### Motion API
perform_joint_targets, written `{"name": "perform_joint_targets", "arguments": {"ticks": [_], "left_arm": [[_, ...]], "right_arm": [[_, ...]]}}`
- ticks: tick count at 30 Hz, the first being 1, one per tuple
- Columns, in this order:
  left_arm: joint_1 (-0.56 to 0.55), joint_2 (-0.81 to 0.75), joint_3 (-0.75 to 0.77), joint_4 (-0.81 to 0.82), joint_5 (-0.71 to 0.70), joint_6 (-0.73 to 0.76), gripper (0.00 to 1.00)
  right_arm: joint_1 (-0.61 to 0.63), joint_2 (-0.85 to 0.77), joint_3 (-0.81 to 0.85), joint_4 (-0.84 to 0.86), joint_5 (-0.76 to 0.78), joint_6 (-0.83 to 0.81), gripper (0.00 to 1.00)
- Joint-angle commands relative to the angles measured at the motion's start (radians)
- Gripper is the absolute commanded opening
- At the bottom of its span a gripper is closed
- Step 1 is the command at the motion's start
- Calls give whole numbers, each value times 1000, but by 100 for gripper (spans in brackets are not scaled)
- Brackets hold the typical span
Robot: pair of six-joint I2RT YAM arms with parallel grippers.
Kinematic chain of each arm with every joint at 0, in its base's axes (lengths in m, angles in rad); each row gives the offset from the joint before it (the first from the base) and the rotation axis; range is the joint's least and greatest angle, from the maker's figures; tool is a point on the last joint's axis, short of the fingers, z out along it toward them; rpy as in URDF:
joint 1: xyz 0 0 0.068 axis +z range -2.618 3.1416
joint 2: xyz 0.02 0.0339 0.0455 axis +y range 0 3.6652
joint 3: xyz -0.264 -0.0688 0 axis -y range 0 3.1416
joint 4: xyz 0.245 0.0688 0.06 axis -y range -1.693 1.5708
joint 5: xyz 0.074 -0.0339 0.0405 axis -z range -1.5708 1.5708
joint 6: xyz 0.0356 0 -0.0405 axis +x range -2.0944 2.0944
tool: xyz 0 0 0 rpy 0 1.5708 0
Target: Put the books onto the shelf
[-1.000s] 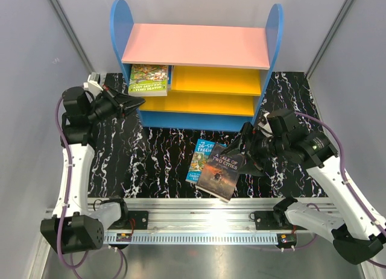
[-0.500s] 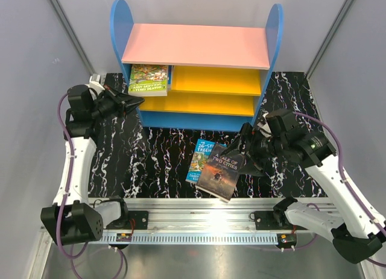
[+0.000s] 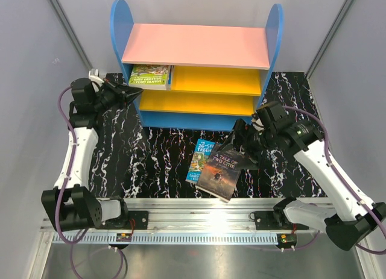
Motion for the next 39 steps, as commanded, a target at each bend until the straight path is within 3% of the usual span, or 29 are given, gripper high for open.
{"name": "perform_joint_targets", "arguments": {"ticks": [1, 12, 22, 24, 26, 30, 34, 35, 38, 39], "left_arm": [[-15, 39, 81, 93, -23, -30, 0], [-72, 105, 151, 75, -69, -24, 0], [-69, -96, 156, -222, -148, 139, 0], [-72, -171, 97, -255, -148, 177, 1], [-84, -225, 31, -269, -118, 208, 11], [-115, -370, -292, -301, -49, 306, 13], [-278, -415, -450, -274, -90, 326, 15], [-317, -406, -463, -249, -104, 329, 25], [-481, -323, -477, -188, -162, 337, 41], [-519, -299, -471, -174, -194, 337, 41]], "right_arm": [[-18, 25, 54, 18, -21, -51, 100], [-92, 85, 94, -7, -60, -135, 100], [-144, 73, 58, -36, -46, -180, 100], [-150, 68, 43, -50, -27, -200, 100], [-151, 62, 3, -59, 20, -220, 100], [-153, 61, -202, -4, 63, -243, 100], [-155, 64, -380, 134, 29, -199, 100], [-155, 67, -433, 157, 34, -191, 100], [-155, 109, -523, 246, 62, -186, 100], [-155, 126, -543, 273, 59, -185, 100]]}}
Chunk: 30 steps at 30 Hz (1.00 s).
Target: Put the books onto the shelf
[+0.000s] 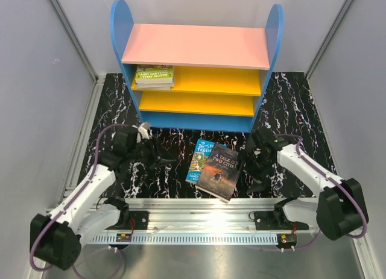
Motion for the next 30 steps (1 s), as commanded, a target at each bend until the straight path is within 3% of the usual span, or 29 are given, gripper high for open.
{"name": "perform_joint_targets", "arguments": {"ticks": [1, 4, 6, 7, 11, 20, 24, 25, 30], "left_arm": [[-161, 95, 41, 154, -75, 33, 43], [-248, 190, 76, 184, -104, 50, 52], [-282, 299, 102, 230, -103, 62, 71], [-303, 337, 104, 279, -97, 65, 75], [-343, 532, 108, 404, -66, 55, 80], [-430, 735, 191, 453, -98, 61, 81], [-470, 780, 229, 451, -93, 56, 81], [-487, 783, 246, 435, -100, 56, 81], [-509, 732, 300, 294, -202, 113, 81]], "right_arm": [[-6, 60, -57, 190, 8, 12, 100], [-6, 104, -120, 307, -23, 46, 100], [-6, 115, -157, 375, -9, 67, 100], [-6, 120, -168, 395, -2, 70, 100], [-6, 135, -226, 471, 11, 93, 100], [-5, 199, -317, 611, -6, 116, 97], [-6, 253, -324, 669, -23, 113, 80], [-5, 265, -321, 679, -27, 112, 68], [-5, 339, -295, 696, -35, 86, 41]]}}
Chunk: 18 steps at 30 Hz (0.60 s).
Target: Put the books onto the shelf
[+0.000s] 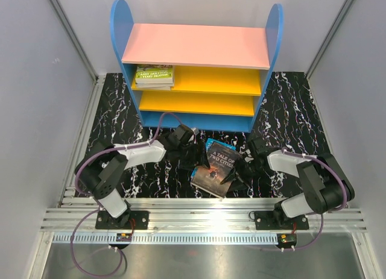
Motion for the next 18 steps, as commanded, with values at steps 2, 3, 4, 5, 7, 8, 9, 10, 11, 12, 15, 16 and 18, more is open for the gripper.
{"name": "perform_joint_targets", "arguments": {"ticks": [2, 3, 4, 5, 7, 8, 9, 10, 11, 12, 15, 16, 18], "left_arm": [[-55, -46, 59, -13, -12, 38, 83], [-53, -47, 53, -12, 15, 41, 84], [-55, -41, 49, 25, 47, 41, 84], [-55, -33, 45, 43, 74, 30, 84], [-67, -13, 29, 91, 133, 13, 83], [-69, -14, 21, 103, 140, 0, 83], [-72, -24, 12, 106, 144, -7, 83], [-73, -28, 7, 105, 149, -8, 83], [-73, -37, 4, 97, 147, -4, 83], [-73, -60, -5, 82, 146, -2, 83], [-72, -112, -43, 109, 155, -17, 84], [-73, -152, -72, 115, 158, -37, 84], [-72, -191, -92, 131, 149, -53, 83]], "right_arm": [[8, 104, -14, 88, 247, -30, 33], [8, 118, -11, 99, 246, -29, 31], [8, 126, -10, 104, 241, -29, 29], [8, 132, -7, 111, 238, -29, 25], [8, 155, 5, 120, 228, -29, 10], [8, 159, 12, 120, 225, -33, 2], [8, 161, 19, 110, 223, -36, 0], [8, 156, 30, 105, 220, -38, 0], [8, 146, 35, 96, 218, -39, 0], [9, 114, 47, 78, 217, -38, 0], [19, 33, 74, 17, 227, -39, 0], [22, 18, 102, -2, 232, -41, 0], [31, -5, 133, -45, 241, -46, 0]]}}
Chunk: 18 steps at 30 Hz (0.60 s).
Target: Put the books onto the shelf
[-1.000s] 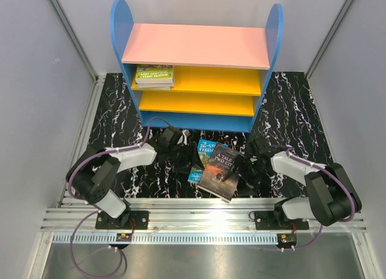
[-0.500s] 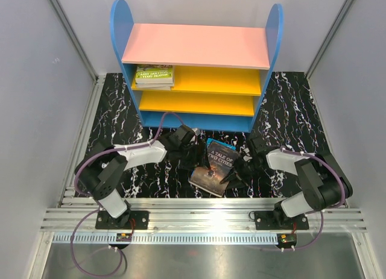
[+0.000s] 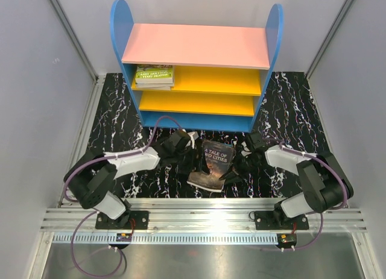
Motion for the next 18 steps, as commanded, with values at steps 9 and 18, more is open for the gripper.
{"name": "perform_joint_targets", "arguments": {"ticks": [9, 18], "left_arm": [[-31, -313, 13, 20, 80, -103, 84], [-31, -394, -39, -9, 49, -124, 79]], "right_arm": [[137, 10, 133, -49, 248, 38, 0], [244, 16, 185, -12, 236, 95, 0]]}}
